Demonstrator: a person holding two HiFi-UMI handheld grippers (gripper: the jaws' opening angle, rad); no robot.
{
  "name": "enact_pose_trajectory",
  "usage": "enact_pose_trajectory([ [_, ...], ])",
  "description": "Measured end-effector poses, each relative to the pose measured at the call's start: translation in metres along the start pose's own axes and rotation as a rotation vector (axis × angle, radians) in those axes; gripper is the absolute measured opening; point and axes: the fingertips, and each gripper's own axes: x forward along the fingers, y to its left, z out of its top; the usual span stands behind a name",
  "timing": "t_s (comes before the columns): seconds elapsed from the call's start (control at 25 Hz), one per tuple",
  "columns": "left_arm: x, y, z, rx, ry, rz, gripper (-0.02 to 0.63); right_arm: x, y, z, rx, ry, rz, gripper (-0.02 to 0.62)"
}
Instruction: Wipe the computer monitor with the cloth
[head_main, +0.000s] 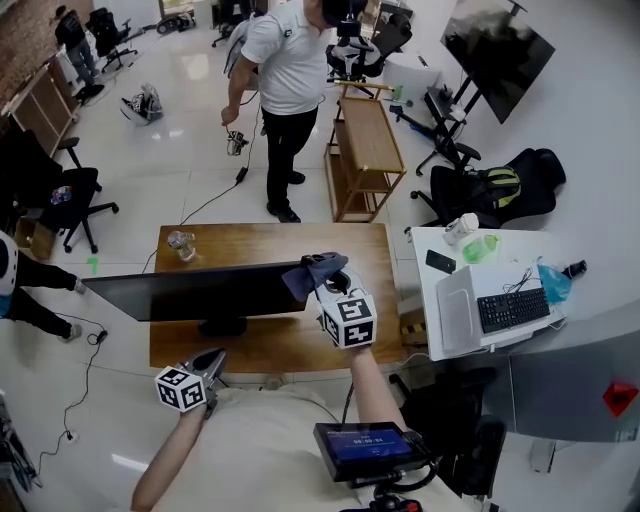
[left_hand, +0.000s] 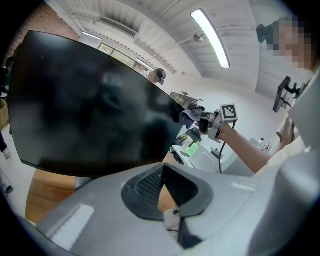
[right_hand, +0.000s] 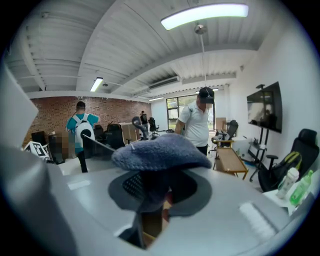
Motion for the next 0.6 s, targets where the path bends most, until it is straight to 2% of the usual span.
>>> enact_pose_trajectory([
  [0.24, 0.0, 0.001, 0.001, 0.007, 0.01, -0.014, 0.003, -0.003, -0.005, -0.012, 0.039, -0.007, -0.044, 0.084],
  [0.6, -0.001, 0.007, 0.001, 0.014, 0.038, -0.021, 0.003, 0.009, -0.005, -0.059, 0.087, 0.077, -0.077, 0.084],
])
